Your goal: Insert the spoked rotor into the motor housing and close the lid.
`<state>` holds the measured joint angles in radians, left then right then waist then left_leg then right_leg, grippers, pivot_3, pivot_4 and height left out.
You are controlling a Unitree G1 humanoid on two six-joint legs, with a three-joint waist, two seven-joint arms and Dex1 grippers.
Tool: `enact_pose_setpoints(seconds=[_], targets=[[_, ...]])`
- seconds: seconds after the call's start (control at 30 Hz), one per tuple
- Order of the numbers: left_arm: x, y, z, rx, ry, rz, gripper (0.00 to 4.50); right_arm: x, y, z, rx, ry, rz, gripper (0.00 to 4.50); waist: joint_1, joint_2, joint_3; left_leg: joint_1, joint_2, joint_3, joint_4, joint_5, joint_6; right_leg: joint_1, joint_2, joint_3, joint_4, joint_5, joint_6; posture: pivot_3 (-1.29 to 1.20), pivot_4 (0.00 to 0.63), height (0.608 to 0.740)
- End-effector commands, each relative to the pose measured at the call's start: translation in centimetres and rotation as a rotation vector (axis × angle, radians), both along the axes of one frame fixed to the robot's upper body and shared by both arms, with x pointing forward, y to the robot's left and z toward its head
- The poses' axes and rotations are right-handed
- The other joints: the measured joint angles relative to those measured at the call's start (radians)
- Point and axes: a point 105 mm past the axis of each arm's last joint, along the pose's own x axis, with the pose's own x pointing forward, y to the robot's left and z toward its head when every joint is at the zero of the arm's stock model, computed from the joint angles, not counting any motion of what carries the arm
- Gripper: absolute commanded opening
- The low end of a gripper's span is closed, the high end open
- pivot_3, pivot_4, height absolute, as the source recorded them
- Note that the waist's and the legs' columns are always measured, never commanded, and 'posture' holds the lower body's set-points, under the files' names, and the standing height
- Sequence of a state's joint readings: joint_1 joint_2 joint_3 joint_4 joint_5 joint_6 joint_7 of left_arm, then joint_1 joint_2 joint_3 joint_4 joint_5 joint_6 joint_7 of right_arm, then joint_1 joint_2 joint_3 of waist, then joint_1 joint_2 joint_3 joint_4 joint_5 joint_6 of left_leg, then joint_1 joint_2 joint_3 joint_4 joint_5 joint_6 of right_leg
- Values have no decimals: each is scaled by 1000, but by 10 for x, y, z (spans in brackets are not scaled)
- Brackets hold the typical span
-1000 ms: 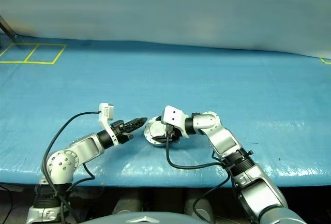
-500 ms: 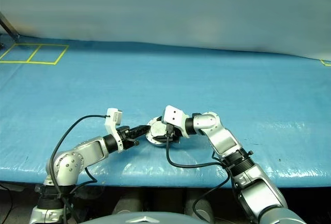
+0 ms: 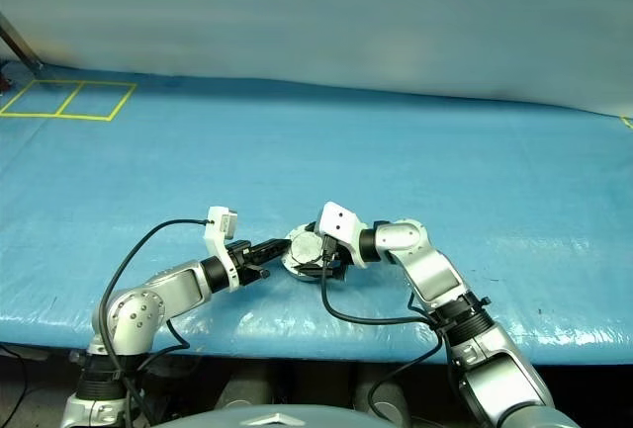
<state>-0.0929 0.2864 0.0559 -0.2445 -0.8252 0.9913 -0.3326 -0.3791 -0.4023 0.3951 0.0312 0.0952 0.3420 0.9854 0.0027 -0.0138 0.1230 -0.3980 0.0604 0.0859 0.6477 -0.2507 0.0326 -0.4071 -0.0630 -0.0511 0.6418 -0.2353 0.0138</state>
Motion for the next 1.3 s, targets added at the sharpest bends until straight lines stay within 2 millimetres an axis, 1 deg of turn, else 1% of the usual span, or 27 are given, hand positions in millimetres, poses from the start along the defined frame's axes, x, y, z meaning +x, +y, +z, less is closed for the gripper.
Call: enact_pose_setpoints(seconds=[0.03,0.23,0.37,0.53,0.63,0.73,0.83,0.97,1.03,1.1,1.23,1.3], targets=[[-6,3,-16,44,56,8,0,-10,-24,-33,-92,140,-85,4485,2,0,0,0,0,0,0,0,0,0,0,0,0,0,0,0,150,740],[-6,2,-16,43,51,0,0,-12,-36,-25,-31,126,-192,4485,10,0,0,-1,0,0,0,0,0,-1,0,0,0,0,0,0,150,740],[-7,2,-17,43,51,-4,0,-19,-41,-15,87,175,-289,4485,14,-1,0,-2,0,0,0,0,0,-1,0,-1,-1,0,0,0,150,740],[-9,-2,-19,40,50,-26,0,-19,-49,-2,219,200,-436,4485,14,-1,2,-3,0,-1,0,-1,-1,-3,0,-1,-1,0,0,0,150,740],[-8,-5,-20,34,46,-35,0,-21,-55,5,355,284,-558,4485,14,0,3,-6,0,-1,0,-1,-1,-5,0,-1,-1,0,0,0,150,740],[-8,-6,-19,29,42,-41,0,-27,-57,4,405,363,-616,4485,16,0,3,-12,0,-2,1,0,0,-8,0,-2,-1,0,0,0,150,740],[-8,-6,-19,28,39,-45,0,-39,-50,-1,517,538,-683,4485,18,0,3,-16,-1,-3,1,-1,0,-8,1,-2,-2,0,1,0,150,740],[-8,-7,-19,27,33,-50,0,-47,-39,-8,585,683,-749,4485,16,1,3,-16,-1,-4,1,-1,0,-8,1,-3,-2,0,1,0,150,740],[-8,-6,-19,27,30,-49,0,-47,-33,-9,628,746,-769,4485,15,1,3,-15,-1,-4,1,-1,0,-8,1,-3,-2,-1,2,0,150,740],[-8,-6,-19,28,29,-49,0,-47,-30,-11,641,780,-780,4485,14,2,3,-15,-1,-5,1,-1,0,-10,1,-4,-3,-3,6,0,150,740],[-8,-5,-18,31,23,-48,0,-47,-22,-9,726,873,-787,4485,13,2,3,-15,-1,-6,1,-1,0,-9,1,-5,-5,-2,5,0,150,740],[-8,-4,-18,32,21,-45,0,-47,-18,-7,770,921,-783,4485,13,2,3,-16,-1,-7,1,-1,1,-9,1,-5,-5,-1,2,0,150,740]])
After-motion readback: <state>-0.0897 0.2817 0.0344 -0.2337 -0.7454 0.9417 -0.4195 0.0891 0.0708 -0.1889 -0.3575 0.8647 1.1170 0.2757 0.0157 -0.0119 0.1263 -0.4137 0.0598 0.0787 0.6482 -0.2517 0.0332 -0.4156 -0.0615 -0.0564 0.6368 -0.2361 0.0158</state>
